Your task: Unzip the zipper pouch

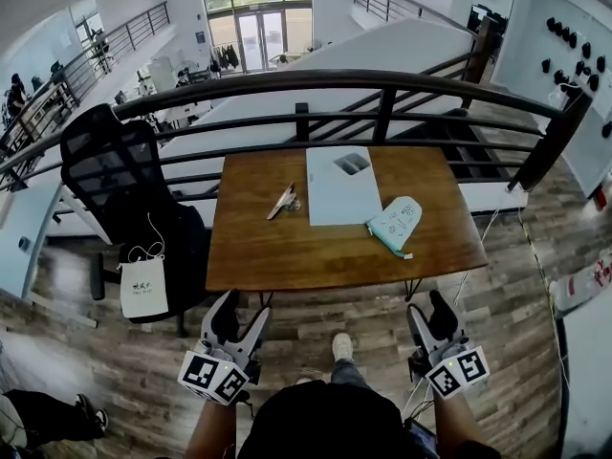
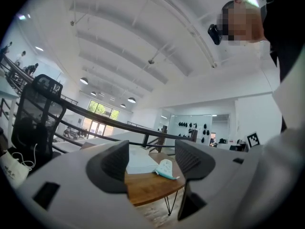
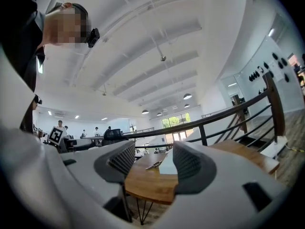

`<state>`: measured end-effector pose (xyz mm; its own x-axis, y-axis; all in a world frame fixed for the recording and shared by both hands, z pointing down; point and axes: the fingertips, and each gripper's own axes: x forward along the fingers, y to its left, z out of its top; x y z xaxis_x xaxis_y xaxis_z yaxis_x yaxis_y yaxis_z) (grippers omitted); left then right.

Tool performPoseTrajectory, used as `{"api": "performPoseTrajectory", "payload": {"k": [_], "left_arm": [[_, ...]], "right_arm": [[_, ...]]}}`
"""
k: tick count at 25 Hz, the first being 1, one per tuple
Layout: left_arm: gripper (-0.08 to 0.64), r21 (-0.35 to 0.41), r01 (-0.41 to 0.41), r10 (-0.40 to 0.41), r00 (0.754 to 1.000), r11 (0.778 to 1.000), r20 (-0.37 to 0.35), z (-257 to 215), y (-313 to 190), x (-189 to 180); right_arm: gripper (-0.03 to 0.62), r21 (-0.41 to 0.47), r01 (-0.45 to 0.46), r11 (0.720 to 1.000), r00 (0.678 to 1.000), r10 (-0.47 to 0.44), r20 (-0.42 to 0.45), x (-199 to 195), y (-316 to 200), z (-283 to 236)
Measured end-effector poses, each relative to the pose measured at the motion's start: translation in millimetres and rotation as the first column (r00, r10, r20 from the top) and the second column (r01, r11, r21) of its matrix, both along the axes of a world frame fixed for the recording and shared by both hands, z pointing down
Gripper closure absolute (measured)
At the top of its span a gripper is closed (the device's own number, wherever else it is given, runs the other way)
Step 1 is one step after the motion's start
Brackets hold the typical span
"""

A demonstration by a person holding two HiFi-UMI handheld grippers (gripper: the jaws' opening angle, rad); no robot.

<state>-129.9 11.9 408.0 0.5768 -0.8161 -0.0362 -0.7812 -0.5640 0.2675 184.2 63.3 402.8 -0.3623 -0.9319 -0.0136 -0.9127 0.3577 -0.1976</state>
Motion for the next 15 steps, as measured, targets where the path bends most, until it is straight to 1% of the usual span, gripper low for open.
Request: {"api": "performPoseTrajectory", "payload": {"k": [4, 8, 13, 15], "left_arm": [[0.267, -0.006, 0.002, -0.002, 1.0, 1.0, 0.009, -4.2, -18.7, 15.8], [0.267, -0.008, 0.004, -0.004, 0.999, 1.0, 0.031, -3.7, -40.9, 29.2], [0.268, 0.037, 0.052, -0.055, 0.996, 0.998, 0.068, -10.3, -72.4, 47.4], [0.268, 0.035, 0.056, -0.058, 0.995, 0.998, 0.076, -10.5, -85.4, 56.8]], "right_arm": [[0.368, 0.0, 0.018, 1.0, 1.0, -0.018, -0.004, 14.6, -29.3, -2.4], [0.371, -0.009, 0.024, 1.0, 1.0, -0.024, -0.002, 28.8, -58.6, 8.1], [0.385, -0.039, -0.008, 0.999, 1.0, 0.008, 0.007, 59.2, -94.8, 20.8], [0.387, -0.055, -0.008, 0.998, 1.0, 0.009, 0.012, 71.1, -108.7, 27.3]]}}
